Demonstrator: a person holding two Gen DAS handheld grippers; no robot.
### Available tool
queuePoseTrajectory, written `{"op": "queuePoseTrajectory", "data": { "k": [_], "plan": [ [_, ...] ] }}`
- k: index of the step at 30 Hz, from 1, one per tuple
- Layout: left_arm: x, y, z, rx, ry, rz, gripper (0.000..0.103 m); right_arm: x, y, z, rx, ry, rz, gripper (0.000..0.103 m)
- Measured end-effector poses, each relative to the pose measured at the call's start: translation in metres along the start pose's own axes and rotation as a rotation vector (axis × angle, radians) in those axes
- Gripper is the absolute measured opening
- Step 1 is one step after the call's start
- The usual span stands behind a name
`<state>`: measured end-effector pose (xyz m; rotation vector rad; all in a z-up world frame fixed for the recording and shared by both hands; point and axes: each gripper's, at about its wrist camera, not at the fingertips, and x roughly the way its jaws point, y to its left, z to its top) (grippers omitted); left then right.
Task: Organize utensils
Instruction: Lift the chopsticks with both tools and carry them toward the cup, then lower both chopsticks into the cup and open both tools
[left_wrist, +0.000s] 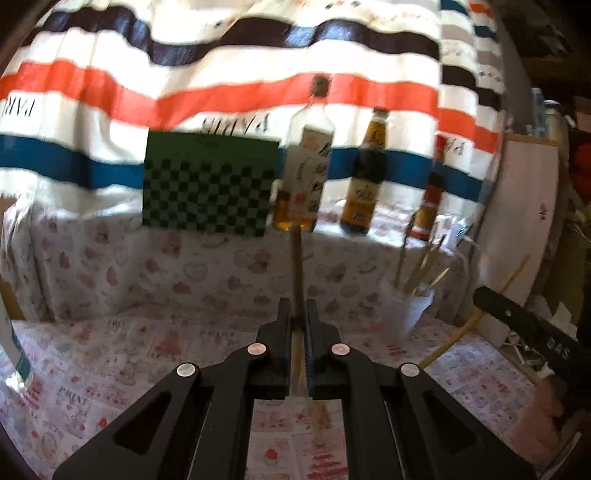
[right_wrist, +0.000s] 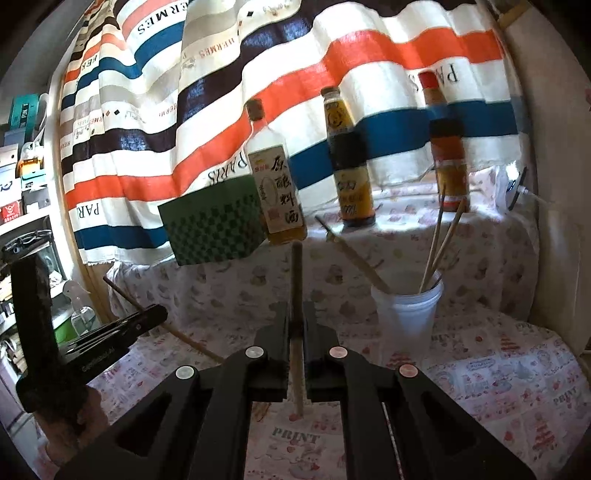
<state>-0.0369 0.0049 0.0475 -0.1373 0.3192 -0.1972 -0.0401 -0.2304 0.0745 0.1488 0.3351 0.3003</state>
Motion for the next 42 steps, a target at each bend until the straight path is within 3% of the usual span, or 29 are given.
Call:
{"op": "queuePoseTrajectory", "data": {
  "k": [6,14,18,21,23,28,31,34,38,42],
  "plan": [
    [-0.014,-0.015,0.015,0.005,-0.074,-0.029,0.005,-0.024,-0.006,0.012,0.016,-0.093,0.007,0.007],
    [-0.009,-0.06,0.083,0.028,-0.137,-0.079,0.005,-0.044,-0.017,0.052,-0.045,-0.172,-0.063,0.007],
    [0.013,-0.074,0.108,0.038,-0.159,-0.143,0.005,-0.046,-0.024,0.088,-0.075,-0.24,-0.11,0.007],
    [0.039,-0.079,0.118,0.019,-0.151,-0.102,0.005,-0.042,-0.037,0.103,-0.052,-0.293,-0.071,0.007],
    [0.053,-0.086,0.12,0.015,-0.151,-0.077,0.005,-0.032,-0.044,0.11,-0.037,-0.323,-0.109,0.007],
    [0.084,-0.103,0.122,0.031,-0.157,-0.133,0.005,0.006,-0.065,0.113,-0.07,-0.374,-0.206,0.007],
    [0.102,-0.113,0.117,0.065,-0.144,-0.159,0.005,0.028,-0.079,0.109,-0.095,-0.308,-0.126,0.007],
    [0.121,-0.118,0.112,0.06,-0.124,-0.187,0.005,0.038,-0.084,0.104,-0.12,-0.305,-0.156,0.007],
    [0.138,-0.12,0.105,0.03,-0.096,-0.214,0.005,0.039,-0.103,0.108,-0.04,-0.3,-0.141,0.007],
    [0.15,-0.119,0.096,0.001,-0.048,-0.254,0.005,0.025,-0.116,0.109,0.057,-0.398,-0.175,0.007]
  ]
}}
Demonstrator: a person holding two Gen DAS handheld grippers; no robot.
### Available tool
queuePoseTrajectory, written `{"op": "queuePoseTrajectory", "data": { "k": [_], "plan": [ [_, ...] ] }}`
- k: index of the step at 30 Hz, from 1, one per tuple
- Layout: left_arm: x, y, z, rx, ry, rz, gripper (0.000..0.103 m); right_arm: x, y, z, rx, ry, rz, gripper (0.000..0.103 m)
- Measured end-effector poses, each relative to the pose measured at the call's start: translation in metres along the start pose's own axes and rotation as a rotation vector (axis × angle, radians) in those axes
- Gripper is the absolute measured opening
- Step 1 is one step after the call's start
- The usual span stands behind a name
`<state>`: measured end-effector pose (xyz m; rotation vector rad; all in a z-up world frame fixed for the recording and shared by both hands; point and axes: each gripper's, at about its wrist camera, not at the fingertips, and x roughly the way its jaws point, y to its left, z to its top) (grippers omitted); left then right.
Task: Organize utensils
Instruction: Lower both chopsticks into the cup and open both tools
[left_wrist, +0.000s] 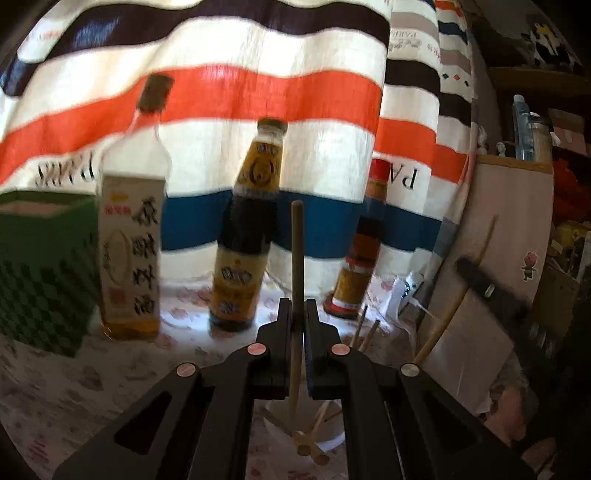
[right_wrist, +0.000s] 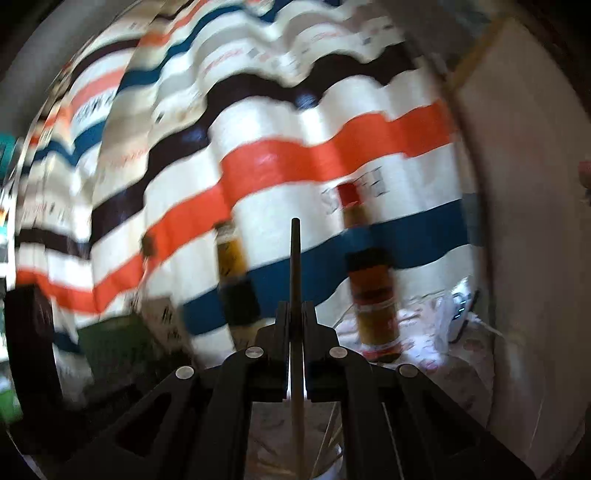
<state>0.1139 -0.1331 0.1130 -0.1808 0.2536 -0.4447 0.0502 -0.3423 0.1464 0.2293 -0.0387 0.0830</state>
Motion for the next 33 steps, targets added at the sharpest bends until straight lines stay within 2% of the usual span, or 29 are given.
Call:
{"op": "queuePoseTrajectory", "data": {
  "k": [2,4,7,10,14,16,17,19,20,21,23,28,30,33],
  "plan": [
    [0.009,0.002,-0.007,-0.012,0.061,-0.012,0.005,-0.003,-0.006,-0.002,0.025,-0.07,-0.081,0.007],
    [0.015,0.006,-0.016,-0.021,0.105,-0.014,0.005,0.006,-0.012,-0.008,0.036,-0.044,-0.079,0.007],
    [0.014,0.007,-0.026,0.02,0.101,0.029,0.005,0.008,-0.018,-0.013,0.089,-0.071,-0.09,0.007],
    [0.009,0.009,-0.028,0.014,0.088,0.029,0.005,0.009,-0.02,-0.013,0.129,-0.064,-0.062,0.007],
    [0.0,0.008,-0.021,0.024,0.064,0.03,0.005,0.002,-0.019,-0.015,0.143,-0.124,-0.072,0.007],
    [-0.006,0.007,-0.017,0.038,0.053,0.021,0.006,0.013,-0.021,-0.028,0.154,-0.092,-0.098,0.007],
    [-0.011,0.005,-0.014,0.047,0.043,0.027,0.01,0.018,-0.022,-0.031,0.159,-0.07,-0.098,0.007],
    [-0.021,0.004,-0.009,0.065,0.017,0.067,0.028,0.027,-0.025,-0.038,0.174,-0.019,-0.092,0.007],
    [-0.028,0.004,-0.007,0.072,0.003,0.076,0.043,0.03,-0.026,-0.039,0.179,0.0,-0.084,0.007],
    [-0.035,0.005,-0.004,0.077,-0.007,0.077,0.05,0.032,-0.028,-0.04,0.184,0.012,-0.08,0.007],
    [-0.048,0.009,0.0,0.092,-0.03,0.099,0.055,0.029,-0.029,-0.038,0.194,-0.003,-0.092,0.007],
    [-0.084,0.03,0.003,0.07,-0.064,0.15,0.065,0.014,-0.035,-0.027,0.219,-0.128,-0.12,0.007],
    [-0.097,0.043,-0.001,0.05,-0.062,0.17,0.068,0.022,-0.042,-0.028,0.239,-0.106,-0.134,0.007],
    [-0.106,0.061,-0.011,0.051,-0.027,0.232,0.069,0.04,-0.052,-0.025,0.314,-0.036,-0.087,0.007]
  ]
}}
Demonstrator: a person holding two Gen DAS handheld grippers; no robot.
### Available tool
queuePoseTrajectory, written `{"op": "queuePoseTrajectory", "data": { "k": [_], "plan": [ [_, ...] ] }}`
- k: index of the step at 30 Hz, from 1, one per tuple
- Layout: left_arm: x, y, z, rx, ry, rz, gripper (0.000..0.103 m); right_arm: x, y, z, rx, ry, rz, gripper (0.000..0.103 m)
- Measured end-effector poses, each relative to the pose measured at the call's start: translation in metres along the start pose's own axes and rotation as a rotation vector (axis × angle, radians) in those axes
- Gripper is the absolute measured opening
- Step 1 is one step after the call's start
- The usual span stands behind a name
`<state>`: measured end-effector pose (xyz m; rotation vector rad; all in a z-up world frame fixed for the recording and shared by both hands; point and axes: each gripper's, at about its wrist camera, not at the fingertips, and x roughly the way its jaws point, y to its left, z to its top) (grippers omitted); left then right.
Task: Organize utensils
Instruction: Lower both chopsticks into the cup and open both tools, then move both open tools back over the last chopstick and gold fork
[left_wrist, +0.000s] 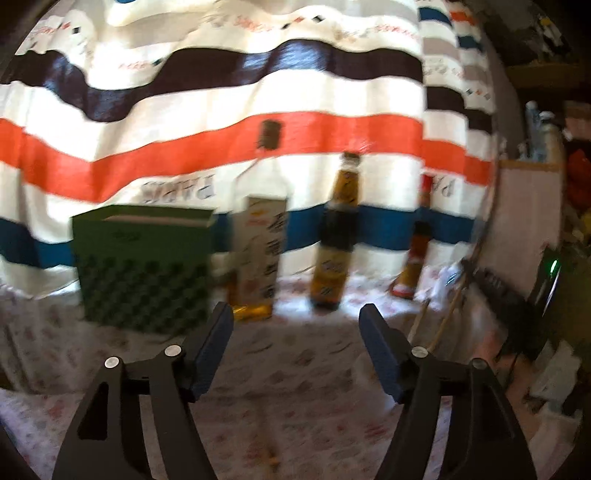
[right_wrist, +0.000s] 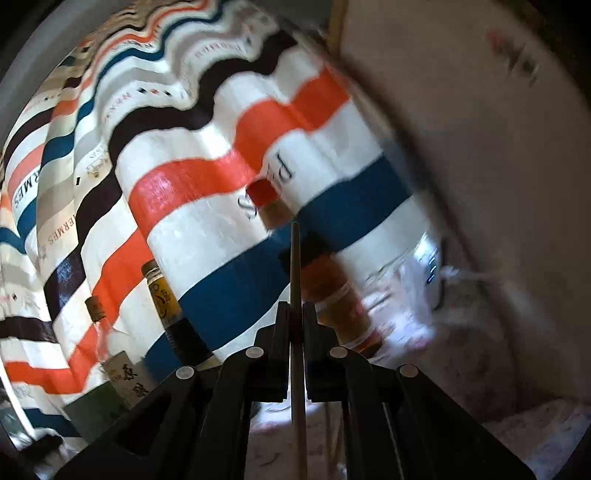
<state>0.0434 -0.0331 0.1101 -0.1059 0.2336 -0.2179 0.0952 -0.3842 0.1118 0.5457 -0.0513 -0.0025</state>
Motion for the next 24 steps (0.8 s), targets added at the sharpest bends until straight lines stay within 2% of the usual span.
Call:
{"op": "queuePoseTrajectory", "data": {
  "k": [2,5,10,13,17,19,20,21,24],
  "plan": [
    [0.002,0.013,-0.008,-0.009,0.04,0.058,0.069,0.006,0.006,0.003,-0.019,-0.006,-0.001,0.007],
    [0.008,0.033,-0.024,-0.05,0.101,0.096,0.07,0.014,0.018,0.005,-0.059,-0.016,0.005,0.007],
    [0.007,0.052,-0.048,-0.074,0.159,0.137,0.072,0.027,0.029,-0.018,-0.171,0.062,-0.003,0.007],
    [0.008,0.057,-0.058,-0.078,0.175,0.155,0.08,0.028,0.03,-0.036,-0.232,0.171,-0.029,0.007],
    [0.008,0.057,-0.067,-0.065,0.191,0.176,0.081,0.019,0.046,-0.057,-0.386,0.339,-0.017,0.008],
    [0.001,0.056,-0.068,-0.086,0.184,0.153,0.083,0.012,0.053,-0.064,-0.433,0.398,0.016,0.025],
    [-0.001,0.056,-0.066,-0.092,0.181,0.15,0.086,0.01,0.054,-0.065,-0.435,0.424,0.028,0.053],
    [-0.005,0.055,-0.065,-0.093,0.177,0.151,0.089,0.006,0.054,-0.065,-0.427,0.449,0.033,0.076],
    [-0.018,0.053,-0.059,-0.086,0.153,0.177,0.1,-0.016,0.056,-0.054,-0.372,0.434,0.024,0.078]
  ]
}}
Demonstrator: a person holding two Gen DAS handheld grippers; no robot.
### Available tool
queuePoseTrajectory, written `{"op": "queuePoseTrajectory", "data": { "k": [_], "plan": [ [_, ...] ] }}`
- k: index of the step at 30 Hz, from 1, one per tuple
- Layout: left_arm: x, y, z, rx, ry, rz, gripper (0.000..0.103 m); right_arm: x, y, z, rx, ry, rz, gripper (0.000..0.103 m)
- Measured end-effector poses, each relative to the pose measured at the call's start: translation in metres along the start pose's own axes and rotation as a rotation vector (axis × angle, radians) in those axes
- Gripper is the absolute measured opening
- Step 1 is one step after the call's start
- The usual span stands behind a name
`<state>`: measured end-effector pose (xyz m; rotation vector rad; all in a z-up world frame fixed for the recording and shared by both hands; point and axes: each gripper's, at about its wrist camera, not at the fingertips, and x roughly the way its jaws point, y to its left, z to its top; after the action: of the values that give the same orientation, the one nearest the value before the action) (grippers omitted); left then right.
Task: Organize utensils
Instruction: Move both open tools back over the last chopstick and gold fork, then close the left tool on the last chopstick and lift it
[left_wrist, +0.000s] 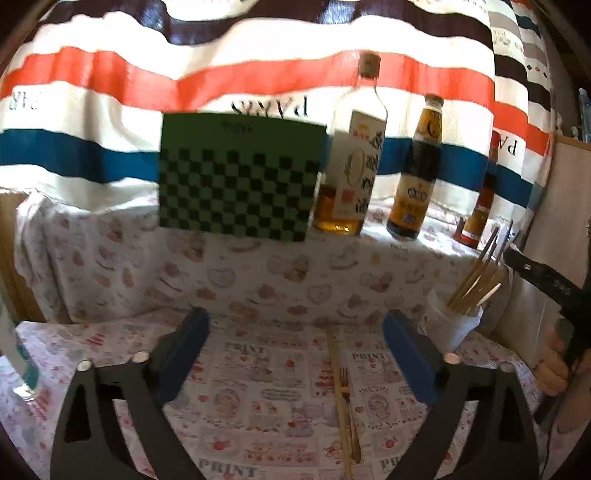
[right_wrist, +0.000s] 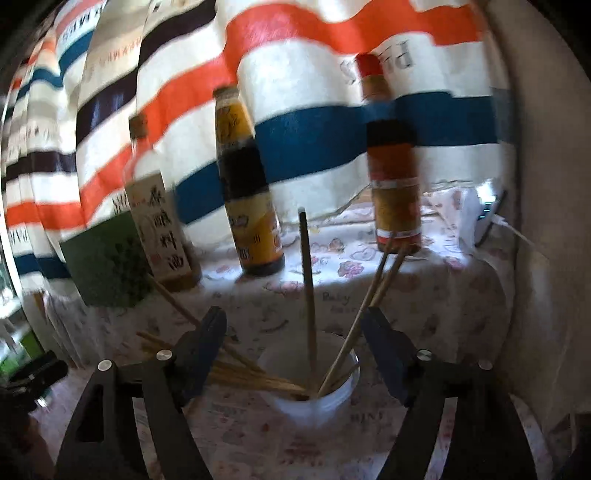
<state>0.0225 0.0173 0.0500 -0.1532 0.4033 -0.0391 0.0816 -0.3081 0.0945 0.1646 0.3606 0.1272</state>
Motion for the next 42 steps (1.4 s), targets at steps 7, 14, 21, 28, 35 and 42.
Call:
{"op": "queuePoseTrajectory", "data": {
  "k": [7,14,21,28,35,42],
  "plan": [
    [-0.014,0.002,-0.013,0.029,-0.065,0.037,0.102,-0.048,0.024,-0.009,0.033,0.002,-0.029,0.083],
    [0.014,-0.006,-0.033,0.077,0.075,0.055,0.102,-0.065,0.065,-0.05,-0.019,-0.01,-0.003,0.085],
    [0.051,-0.006,-0.053,0.09,0.271,0.059,0.102,-0.041,0.077,-0.082,-0.168,0.027,-0.104,0.086],
    [0.079,-0.005,-0.076,0.047,0.474,0.015,0.102,-0.01,0.052,-0.092,-0.04,0.197,-0.087,0.086],
    [0.074,-0.014,-0.079,0.061,0.487,-0.014,0.099,-0.002,0.039,-0.093,0.008,0.235,-0.12,0.086],
    [0.075,-0.026,-0.084,0.119,0.497,0.016,0.089,0.007,0.032,-0.095,0.044,0.29,-0.13,0.086]
  ]
}}
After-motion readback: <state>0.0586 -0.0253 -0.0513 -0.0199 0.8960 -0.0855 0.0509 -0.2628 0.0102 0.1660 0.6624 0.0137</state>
